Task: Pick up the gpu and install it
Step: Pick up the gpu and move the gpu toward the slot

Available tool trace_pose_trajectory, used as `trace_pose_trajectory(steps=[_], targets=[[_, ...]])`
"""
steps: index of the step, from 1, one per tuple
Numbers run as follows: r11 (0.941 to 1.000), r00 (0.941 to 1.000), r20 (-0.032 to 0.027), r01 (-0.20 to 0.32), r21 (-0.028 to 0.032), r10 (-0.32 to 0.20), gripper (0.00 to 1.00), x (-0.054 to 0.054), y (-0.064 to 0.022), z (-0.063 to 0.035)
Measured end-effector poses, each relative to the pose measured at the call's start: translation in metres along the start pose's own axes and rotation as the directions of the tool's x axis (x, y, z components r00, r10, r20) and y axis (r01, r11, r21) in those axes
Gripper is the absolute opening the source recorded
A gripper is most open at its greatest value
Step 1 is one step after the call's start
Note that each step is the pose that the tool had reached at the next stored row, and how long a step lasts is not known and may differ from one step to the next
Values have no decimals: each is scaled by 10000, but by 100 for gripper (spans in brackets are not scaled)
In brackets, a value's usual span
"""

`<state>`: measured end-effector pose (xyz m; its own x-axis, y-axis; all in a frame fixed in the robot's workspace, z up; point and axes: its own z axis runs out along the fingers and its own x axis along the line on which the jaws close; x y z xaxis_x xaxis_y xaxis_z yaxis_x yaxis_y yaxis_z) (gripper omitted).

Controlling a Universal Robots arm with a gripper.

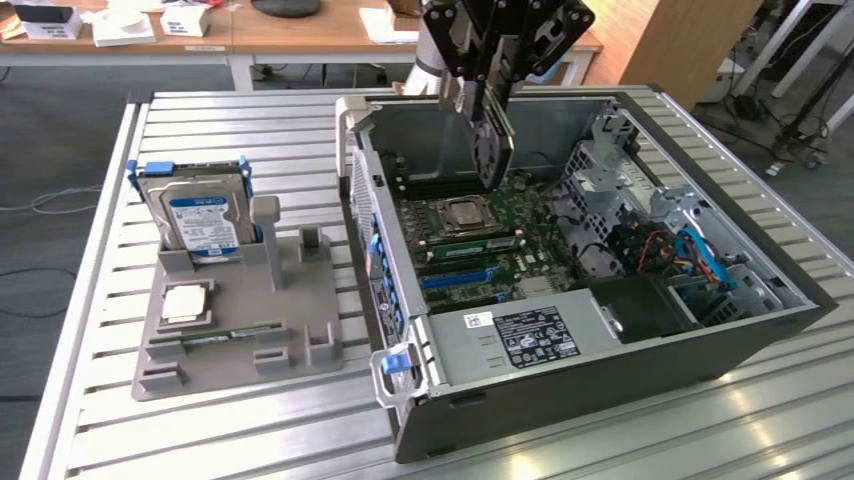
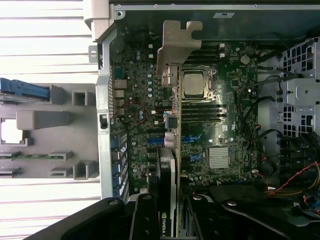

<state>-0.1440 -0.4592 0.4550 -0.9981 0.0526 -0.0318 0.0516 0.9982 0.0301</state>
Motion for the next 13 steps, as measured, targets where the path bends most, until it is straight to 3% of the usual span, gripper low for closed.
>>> trace_pose_trajectory(steps=[13], targets=[[10000,10000,0,0,0,0,27,-79,4,3]])
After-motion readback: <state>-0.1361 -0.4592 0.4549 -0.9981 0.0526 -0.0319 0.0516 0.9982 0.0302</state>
